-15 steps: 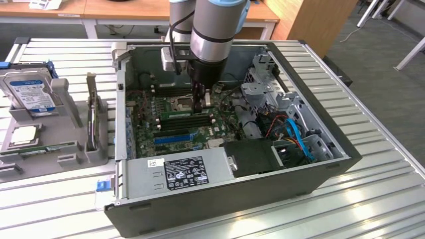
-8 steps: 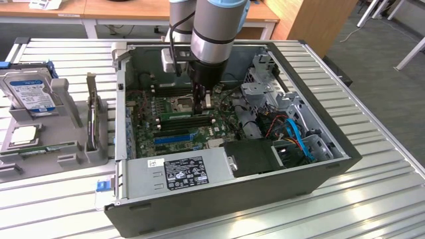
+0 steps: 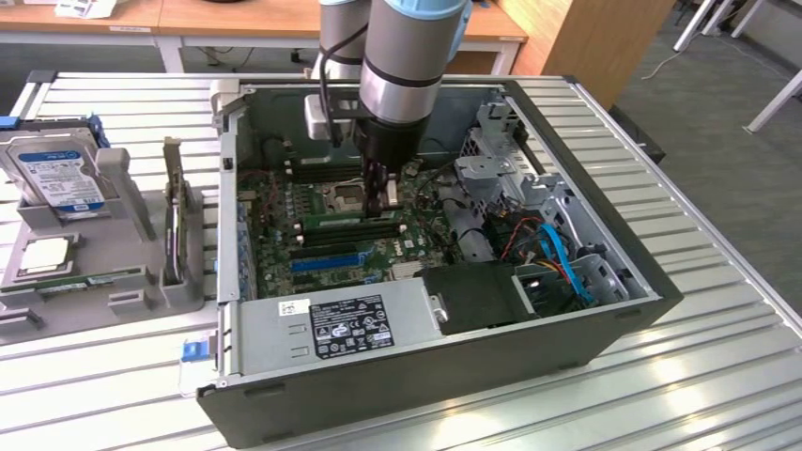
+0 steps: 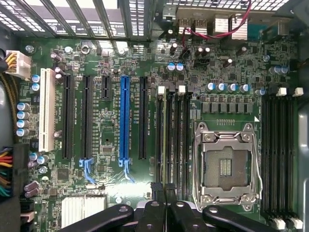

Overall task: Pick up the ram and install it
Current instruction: 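Insert the ram into the slot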

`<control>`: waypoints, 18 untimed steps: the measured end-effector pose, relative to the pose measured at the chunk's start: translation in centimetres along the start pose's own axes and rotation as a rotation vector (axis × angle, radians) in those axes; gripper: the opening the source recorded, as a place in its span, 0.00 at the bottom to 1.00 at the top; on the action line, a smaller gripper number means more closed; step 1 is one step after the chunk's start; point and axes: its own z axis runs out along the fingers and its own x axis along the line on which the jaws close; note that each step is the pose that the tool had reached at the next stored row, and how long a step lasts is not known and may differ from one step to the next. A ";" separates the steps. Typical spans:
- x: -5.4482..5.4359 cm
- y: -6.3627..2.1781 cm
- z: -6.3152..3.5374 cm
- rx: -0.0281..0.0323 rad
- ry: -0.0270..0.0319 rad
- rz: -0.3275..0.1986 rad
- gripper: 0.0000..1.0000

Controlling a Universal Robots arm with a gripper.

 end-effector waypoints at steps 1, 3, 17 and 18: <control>0.0 0.00 0.11 0.0001 -0.0001 0.001 0.11; 0.0 -0.01 0.32 0.0002 -0.0002 0.003 0.11; 0.0 -0.02 0.72 0.0005 -0.0002 0.007 0.11; 0.0 -0.02 0.72 0.0005 -0.0002 0.007 0.11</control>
